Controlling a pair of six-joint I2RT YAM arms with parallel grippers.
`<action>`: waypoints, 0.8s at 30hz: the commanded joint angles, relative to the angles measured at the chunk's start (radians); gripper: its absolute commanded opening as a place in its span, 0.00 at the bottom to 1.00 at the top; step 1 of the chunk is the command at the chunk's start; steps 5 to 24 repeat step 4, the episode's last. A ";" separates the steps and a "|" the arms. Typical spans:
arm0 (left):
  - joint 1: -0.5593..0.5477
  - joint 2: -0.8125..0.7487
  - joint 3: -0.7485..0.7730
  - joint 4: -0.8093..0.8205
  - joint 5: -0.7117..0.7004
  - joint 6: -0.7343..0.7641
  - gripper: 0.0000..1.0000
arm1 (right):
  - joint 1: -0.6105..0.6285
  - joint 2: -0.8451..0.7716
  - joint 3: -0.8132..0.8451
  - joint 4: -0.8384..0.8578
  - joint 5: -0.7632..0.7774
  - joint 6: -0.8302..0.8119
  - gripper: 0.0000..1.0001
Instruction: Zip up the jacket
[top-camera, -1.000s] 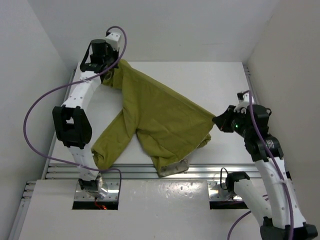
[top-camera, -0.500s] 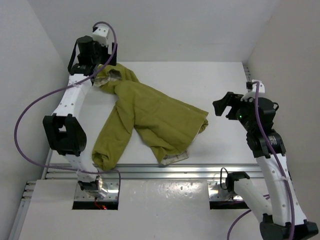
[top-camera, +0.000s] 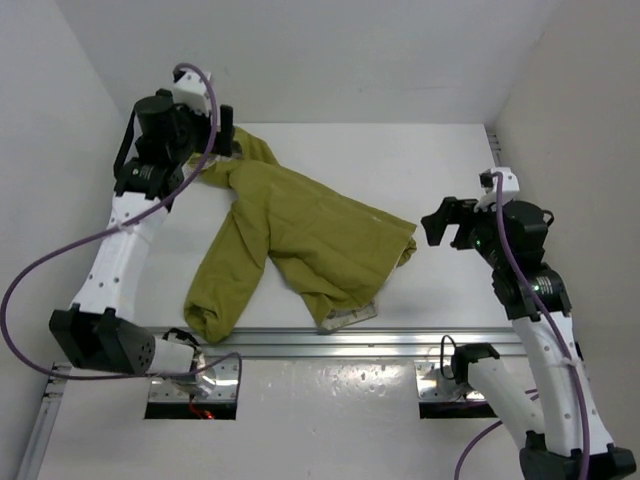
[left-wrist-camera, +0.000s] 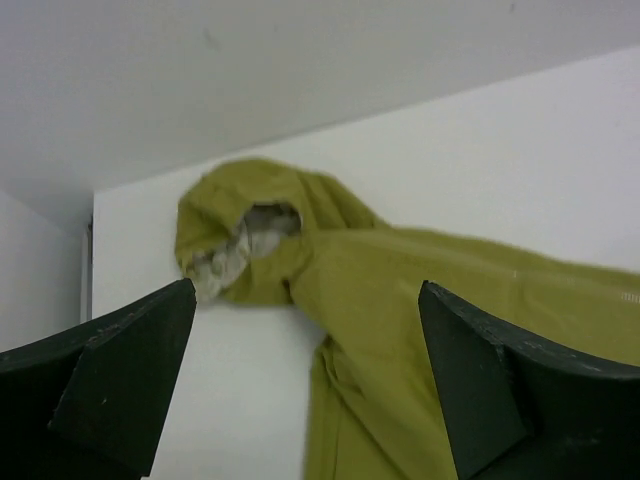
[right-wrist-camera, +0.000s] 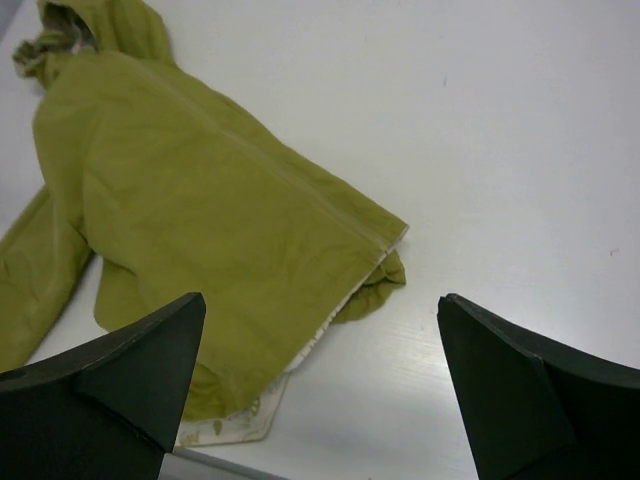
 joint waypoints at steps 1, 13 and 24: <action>-0.009 -0.089 -0.112 -0.044 -0.031 -0.029 1.00 | -0.003 0.017 -0.004 -0.062 0.017 -0.073 1.00; -0.009 -0.149 -0.171 -0.044 -0.054 -0.038 1.00 | -0.002 0.026 -0.012 -0.092 0.011 -0.096 1.00; -0.009 -0.149 -0.171 -0.044 -0.054 -0.038 1.00 | -0.002 0.026 -0.012 -0.092 0.011 -0.096 1.00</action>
